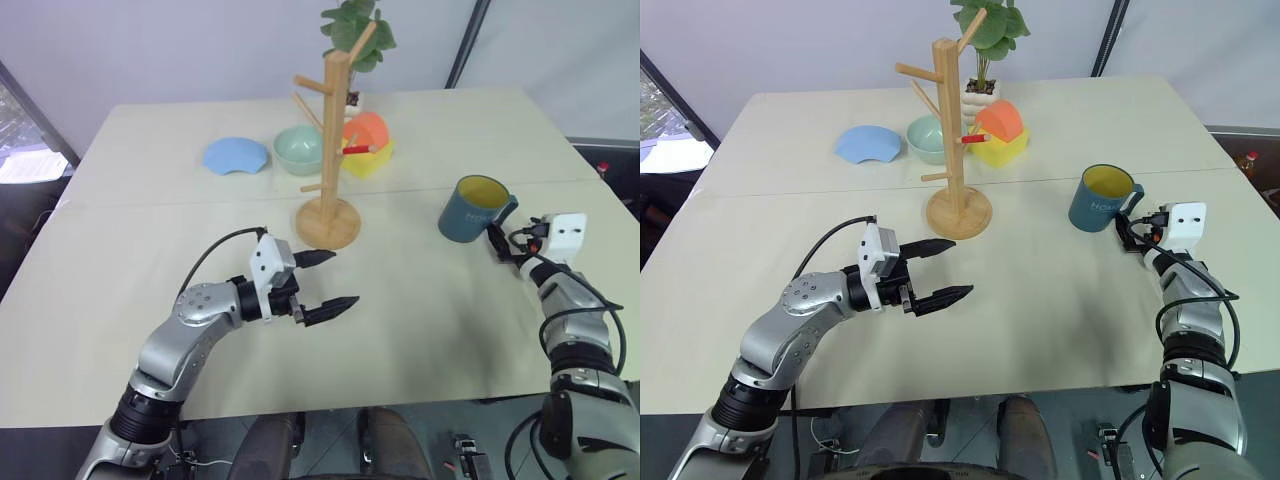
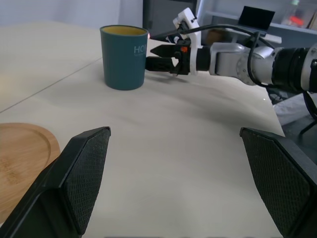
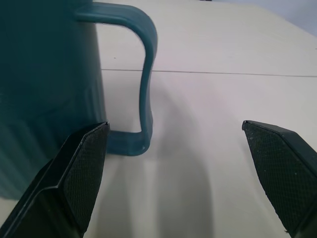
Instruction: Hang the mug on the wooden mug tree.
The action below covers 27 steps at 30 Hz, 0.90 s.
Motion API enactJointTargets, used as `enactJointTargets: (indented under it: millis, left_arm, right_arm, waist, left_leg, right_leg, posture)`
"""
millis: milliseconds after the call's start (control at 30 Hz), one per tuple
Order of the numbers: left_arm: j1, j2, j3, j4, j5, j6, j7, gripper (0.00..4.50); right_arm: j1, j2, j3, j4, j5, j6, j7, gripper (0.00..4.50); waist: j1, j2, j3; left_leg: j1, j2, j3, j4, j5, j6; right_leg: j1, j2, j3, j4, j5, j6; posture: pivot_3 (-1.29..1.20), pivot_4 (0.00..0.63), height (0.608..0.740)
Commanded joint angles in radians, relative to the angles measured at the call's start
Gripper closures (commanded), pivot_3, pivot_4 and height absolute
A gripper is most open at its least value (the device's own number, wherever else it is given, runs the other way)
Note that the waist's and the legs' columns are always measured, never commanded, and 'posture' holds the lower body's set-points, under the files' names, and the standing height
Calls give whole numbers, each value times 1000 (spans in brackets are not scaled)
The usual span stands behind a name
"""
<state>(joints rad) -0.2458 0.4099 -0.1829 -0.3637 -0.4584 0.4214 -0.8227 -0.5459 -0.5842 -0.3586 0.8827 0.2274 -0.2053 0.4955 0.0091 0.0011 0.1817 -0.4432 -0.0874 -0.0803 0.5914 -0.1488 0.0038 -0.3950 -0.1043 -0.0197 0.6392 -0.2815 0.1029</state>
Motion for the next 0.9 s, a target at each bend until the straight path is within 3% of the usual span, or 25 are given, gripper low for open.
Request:
enactJointTargets:
  millis: [33, 100, 200, 367, 433, 567, 700, 900]
  left_arm:
    - [3, 2, 13, -41, 3, -23, 10, 0]
    - [6, 3, 18, -42, 4, -24, 15, 0]
    - [9, 4, 20, -43, 7, -27, 19, 0]
    - [7, 5, 25, -38, 11, -34, 27, 0]
    - [7, 7, 31, -36, 11, -36, 29, 0]
    - [15, 17, 43, -31, 11, -41, 28, 0]
    - [23, 28, 67, -12, 17, -57, 35, 0]
    - [13, 50, 159, 73, 18, -114, 37, 0]
  right_arm:
    - [-45, -32, 1, 34, -2, -33, 23, 51]
    - [-63, -30, 2, 54, -2, -35, 43, 51]
    - [-86, -26, 1, 76, 7, -31, 76, 852]
    - [-102, -21, 2, 89, 13, -17, 124, 3638]
    - [-102, -18, 2, 86, 15, -12, 141, 4440]
    - [-88, -6, -1, 43, 32, 2, 175, 4440]
    - [-31, -10, 38, -159, 24, 29, 199, 4440]
    - [109, -68, 205, -826, 71, 178, 353, 4440]
  waist:
    - [0, 0, 0]
    - [0, 0, 0]
    - [-2, 0, 0]
    - [-3, 0, 0]
    - [-2, 0, 0]
    - [-3, 0, 0]
    - [-2, 1, 1]
    - [-9, 2, 1]
  left_leg:
    - [0, 0, 0, 0, 0, 0]
    - [0, 0, 0, 0, 0, 0]
    - [0, 0, 0, 0, 0, 0]
    - [0, 0, 0, 0, 0, 0]
    - [0, 0, 0, 0, 0, 0]
    - [0, 0, 0, 0, 0, 0]
    - [0, 0, -1, 0, 0, 0]
    - [0, 0, -1, -1, 0, 0]
  right_leg:
    - [0, 0, 0, 0, 0, 0]
    - [0, 0, 0, 0, 0, 0]
    - [0, 1, 0, 0, 0, 0]
    - [0, 1, 0, 0, 0, 0]
    - [0, 1, 0, 0, 0, 0]
    - [0, 1, 0, 0, 0, 0]
    - [0, 1, 0, 0, 0, 0]
    - [-4, 1, 4, 4, 0, 0]
  posture:
    - [0, 150, 740]
    - [0, 150, 740]
    - [0, 150, 740]
    - [0, 150, 740]
    - [0, 150, 740]
    - [0, 150, 740]
    - [0, 150, 740]
    - [0, 150, 740]
